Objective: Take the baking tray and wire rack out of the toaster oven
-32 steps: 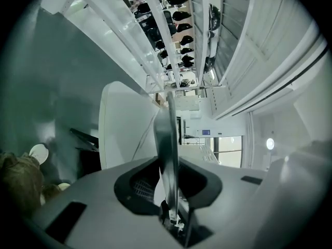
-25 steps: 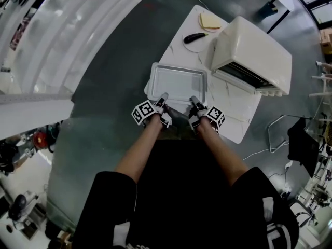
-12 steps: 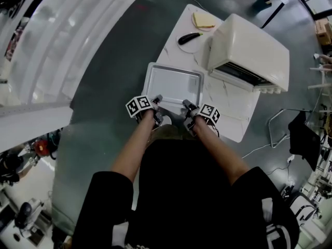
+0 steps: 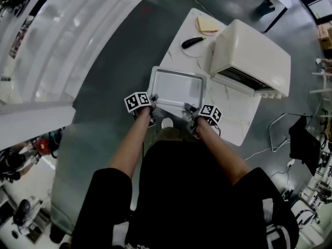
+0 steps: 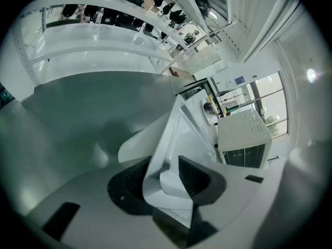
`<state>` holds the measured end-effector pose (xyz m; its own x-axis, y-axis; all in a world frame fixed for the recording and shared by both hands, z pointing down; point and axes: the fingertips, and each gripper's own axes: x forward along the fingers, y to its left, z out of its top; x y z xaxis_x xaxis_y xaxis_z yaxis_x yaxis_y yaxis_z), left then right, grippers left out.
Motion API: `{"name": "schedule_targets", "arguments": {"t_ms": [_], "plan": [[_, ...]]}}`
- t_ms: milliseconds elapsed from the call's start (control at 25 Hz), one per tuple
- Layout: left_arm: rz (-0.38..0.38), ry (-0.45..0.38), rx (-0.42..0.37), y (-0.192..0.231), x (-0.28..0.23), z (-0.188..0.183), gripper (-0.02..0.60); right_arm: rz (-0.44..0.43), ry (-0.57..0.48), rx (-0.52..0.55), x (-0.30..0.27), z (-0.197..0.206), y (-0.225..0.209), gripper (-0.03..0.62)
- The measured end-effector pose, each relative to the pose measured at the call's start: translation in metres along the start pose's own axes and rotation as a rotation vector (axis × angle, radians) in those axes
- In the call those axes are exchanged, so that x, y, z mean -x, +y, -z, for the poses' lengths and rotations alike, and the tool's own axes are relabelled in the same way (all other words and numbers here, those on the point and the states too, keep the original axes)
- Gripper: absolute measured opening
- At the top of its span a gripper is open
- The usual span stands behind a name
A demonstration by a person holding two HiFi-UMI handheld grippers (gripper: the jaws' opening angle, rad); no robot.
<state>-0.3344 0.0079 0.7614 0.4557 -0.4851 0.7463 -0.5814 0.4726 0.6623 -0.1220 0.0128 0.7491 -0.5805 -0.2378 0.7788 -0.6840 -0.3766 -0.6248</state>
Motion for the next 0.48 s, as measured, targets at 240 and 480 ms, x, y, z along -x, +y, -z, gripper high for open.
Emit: {"name": "schedule_targets", "arguments": {"t_ms": [240, 480], "plan": [[-0.07, 0.001, -0.087, 0.006, 0.001, 0.0, 0.189, 0.046, 0.079, 0.096, 0.005, 0.013, 0.0, 0.302], [-0.169, 0.027, -0.2, 0.0, 0.001, 0.006, 0.277, 0.043, 0.082, 0.119, 0.01, 0.01, -0.003, 0.302]]}}
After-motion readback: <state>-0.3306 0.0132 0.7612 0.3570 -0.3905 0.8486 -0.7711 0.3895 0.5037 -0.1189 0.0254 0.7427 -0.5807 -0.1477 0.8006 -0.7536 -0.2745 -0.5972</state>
